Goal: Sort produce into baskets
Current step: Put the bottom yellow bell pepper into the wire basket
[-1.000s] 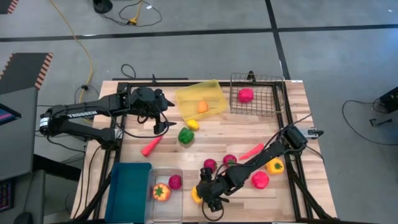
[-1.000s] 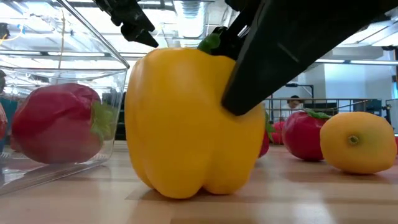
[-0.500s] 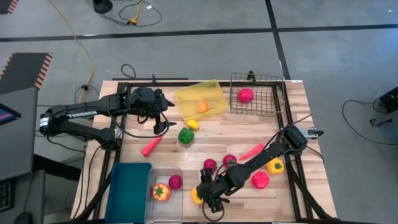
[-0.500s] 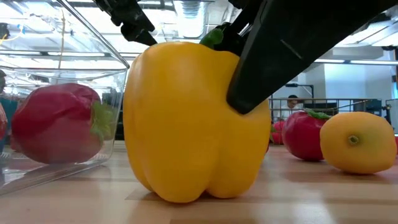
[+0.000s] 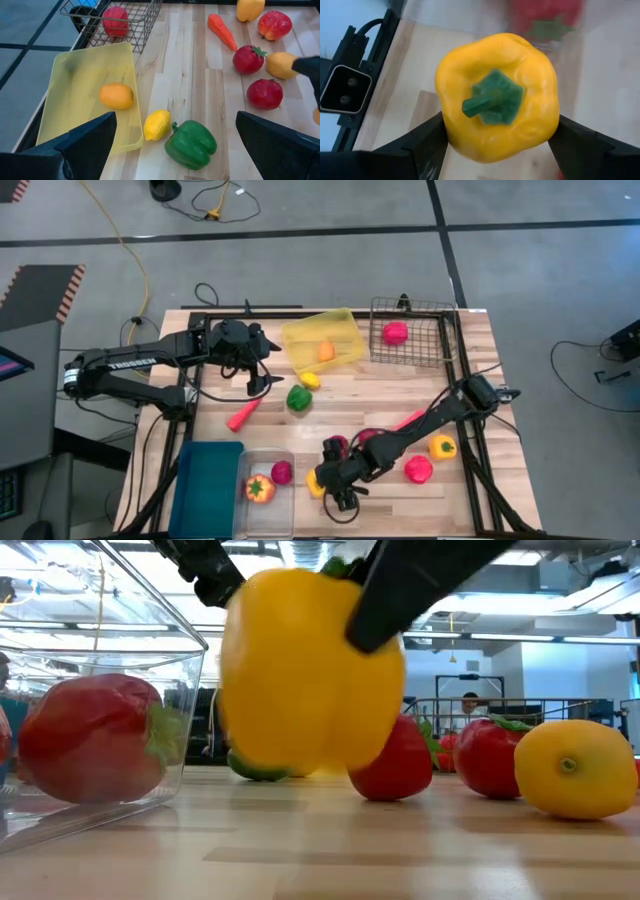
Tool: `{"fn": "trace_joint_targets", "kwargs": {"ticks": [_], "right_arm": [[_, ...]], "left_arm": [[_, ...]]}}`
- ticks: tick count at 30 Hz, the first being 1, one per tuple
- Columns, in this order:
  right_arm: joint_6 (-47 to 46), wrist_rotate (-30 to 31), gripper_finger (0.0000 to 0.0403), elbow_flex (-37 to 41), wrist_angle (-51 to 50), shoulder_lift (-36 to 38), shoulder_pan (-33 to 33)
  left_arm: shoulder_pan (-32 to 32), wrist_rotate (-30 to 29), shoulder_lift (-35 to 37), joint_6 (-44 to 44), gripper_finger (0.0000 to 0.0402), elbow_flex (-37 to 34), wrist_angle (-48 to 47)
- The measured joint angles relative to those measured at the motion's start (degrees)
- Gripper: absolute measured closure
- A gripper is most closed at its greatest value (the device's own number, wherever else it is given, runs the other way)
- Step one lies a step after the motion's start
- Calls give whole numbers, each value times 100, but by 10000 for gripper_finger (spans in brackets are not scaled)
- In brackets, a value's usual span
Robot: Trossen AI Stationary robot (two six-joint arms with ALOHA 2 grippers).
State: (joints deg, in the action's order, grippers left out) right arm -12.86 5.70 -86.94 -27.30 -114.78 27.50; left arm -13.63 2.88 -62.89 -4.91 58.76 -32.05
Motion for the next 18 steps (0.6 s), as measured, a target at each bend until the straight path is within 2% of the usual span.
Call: {"fn": "trace_joint_targets", "kwargs": {"ticks": [6,12,18], "right_arm": [[110,6,72,1,-439,598,-259],[133,79,73,0,-1307,1326,-690],[377,554,73,0,-2222,2130,-1282]], "left_arm": [[0,-1,-1,0,3,0,-2],[0,-1,-1,4,3,0,-7],[0,-1,-1,7,3,0,-28]]}}
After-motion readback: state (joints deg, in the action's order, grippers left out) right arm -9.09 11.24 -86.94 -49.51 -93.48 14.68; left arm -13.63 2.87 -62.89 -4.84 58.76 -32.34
